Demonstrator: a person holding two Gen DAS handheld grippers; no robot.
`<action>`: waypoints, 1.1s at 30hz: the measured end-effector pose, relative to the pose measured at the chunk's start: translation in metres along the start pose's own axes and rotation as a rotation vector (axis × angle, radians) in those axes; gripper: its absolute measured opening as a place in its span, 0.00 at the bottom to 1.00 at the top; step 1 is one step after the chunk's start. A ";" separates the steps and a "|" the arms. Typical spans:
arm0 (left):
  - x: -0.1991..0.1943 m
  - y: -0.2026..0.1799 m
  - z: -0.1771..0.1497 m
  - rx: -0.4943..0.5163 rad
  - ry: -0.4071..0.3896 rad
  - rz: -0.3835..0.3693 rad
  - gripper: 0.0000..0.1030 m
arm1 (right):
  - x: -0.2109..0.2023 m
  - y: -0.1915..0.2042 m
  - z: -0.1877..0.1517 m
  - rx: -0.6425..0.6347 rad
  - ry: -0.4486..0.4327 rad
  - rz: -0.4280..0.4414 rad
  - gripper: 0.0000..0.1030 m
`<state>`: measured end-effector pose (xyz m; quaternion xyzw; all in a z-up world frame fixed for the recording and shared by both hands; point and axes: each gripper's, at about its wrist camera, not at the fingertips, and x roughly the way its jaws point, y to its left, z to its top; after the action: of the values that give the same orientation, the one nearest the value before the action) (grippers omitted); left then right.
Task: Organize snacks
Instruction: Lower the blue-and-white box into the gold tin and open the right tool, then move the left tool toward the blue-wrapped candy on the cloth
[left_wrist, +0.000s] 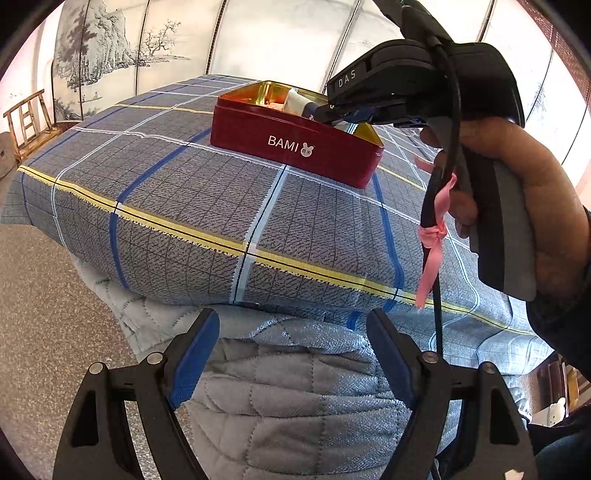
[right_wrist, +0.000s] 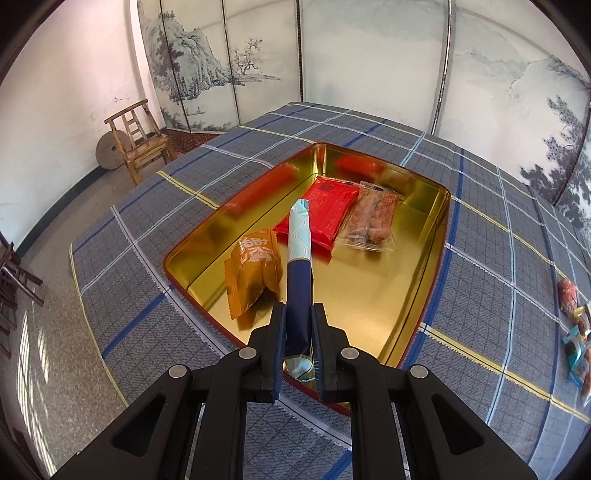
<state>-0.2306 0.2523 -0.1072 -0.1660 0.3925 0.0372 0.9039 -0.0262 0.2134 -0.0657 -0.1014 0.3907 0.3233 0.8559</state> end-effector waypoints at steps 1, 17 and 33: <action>0.000 0.000 0.000 0.000 0.000 0.000 0.75 | 0.000 0.000 0.000 0.001 -0.001 -0.001 0.14; -0.003 -0.001 0.000 0.001 0.009 0.027 0.76 | 0.002 -0.001 -0.001 0.005 0.007 0.004 0.16; 0.008 -0.058 0.034 0.171 0.008 0.037 0.77 | -0.124 -0.202 -0.062 0.196 -0.271 -0.187 0.85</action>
<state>-0.1900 0.2078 -0.0756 -0.0808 0.4007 0.0196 0.9124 0.0042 -0.0276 -0.0328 -0.0087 0.2902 0.2134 0.9328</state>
